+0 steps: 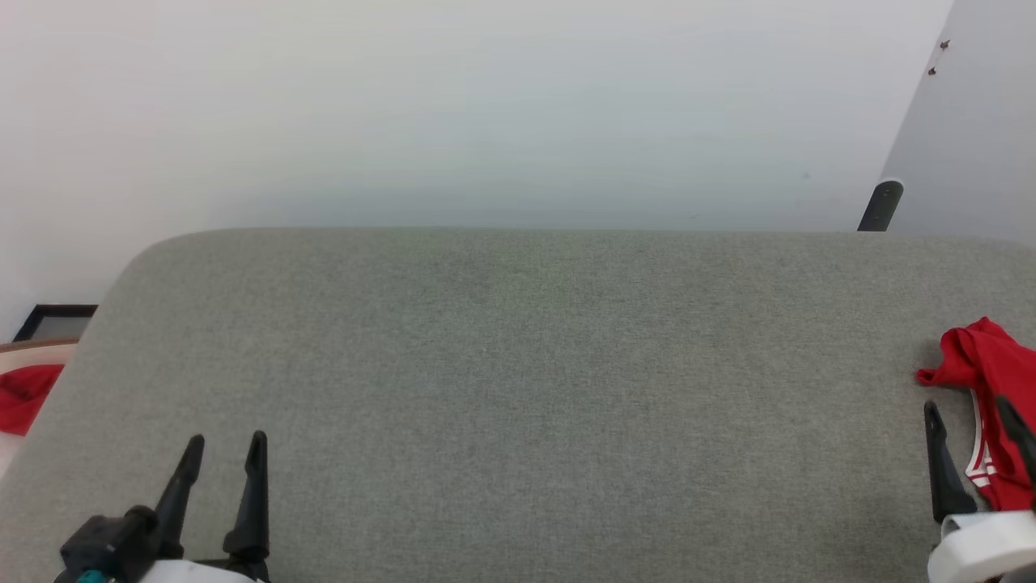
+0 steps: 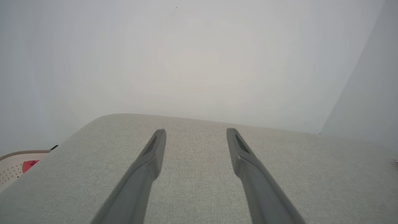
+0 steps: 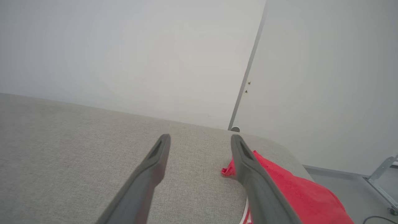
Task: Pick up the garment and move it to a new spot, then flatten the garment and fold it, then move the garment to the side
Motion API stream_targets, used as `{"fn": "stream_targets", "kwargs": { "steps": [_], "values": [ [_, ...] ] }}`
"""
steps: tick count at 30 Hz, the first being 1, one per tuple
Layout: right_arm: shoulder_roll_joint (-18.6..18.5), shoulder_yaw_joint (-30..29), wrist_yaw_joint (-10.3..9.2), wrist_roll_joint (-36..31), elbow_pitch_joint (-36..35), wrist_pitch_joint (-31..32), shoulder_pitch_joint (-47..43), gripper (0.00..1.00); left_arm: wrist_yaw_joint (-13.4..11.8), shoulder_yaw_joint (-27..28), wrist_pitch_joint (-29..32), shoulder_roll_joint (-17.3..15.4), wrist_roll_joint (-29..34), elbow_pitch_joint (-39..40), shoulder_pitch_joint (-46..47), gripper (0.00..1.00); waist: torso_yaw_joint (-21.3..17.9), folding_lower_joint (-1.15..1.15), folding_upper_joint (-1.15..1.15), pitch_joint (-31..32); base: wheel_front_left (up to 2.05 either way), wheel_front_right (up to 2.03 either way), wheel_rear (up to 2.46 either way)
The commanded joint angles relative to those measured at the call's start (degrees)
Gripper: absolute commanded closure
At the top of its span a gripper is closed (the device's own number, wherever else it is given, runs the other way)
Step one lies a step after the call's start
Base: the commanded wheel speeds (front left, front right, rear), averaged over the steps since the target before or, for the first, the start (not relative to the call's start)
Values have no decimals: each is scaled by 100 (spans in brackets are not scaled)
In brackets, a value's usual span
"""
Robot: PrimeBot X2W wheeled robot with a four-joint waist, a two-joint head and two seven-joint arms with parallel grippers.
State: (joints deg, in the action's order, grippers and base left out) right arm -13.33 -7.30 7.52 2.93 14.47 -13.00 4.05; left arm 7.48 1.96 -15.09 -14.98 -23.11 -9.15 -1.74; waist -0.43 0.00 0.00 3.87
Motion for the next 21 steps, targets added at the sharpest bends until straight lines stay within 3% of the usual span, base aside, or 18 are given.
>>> {"fn": "stream_targets", "kwargs": {
  "steps": [1, 13, 21],
  "values": [
    [41, -62, -7, -6, -101, 15, -148, 0, -3, 15, 1, 7, 43, 35, -93, 0, 0, 0, 0, -4, 0, 0, 0],
    [371, -191, -7, -168, -896, 229, -654, 0, -2, -7, 1, -9, 64, 109, -303, 0, -46, 0, 0, -31, 0, 0, 0],
    [398, -231, -7, -153, -1012, 269, -747, 0, -3, -46, 1, -10, -27, 62, -305, 0, -26, 0, 0, -63, 0, 0, 0]
  ]
}}
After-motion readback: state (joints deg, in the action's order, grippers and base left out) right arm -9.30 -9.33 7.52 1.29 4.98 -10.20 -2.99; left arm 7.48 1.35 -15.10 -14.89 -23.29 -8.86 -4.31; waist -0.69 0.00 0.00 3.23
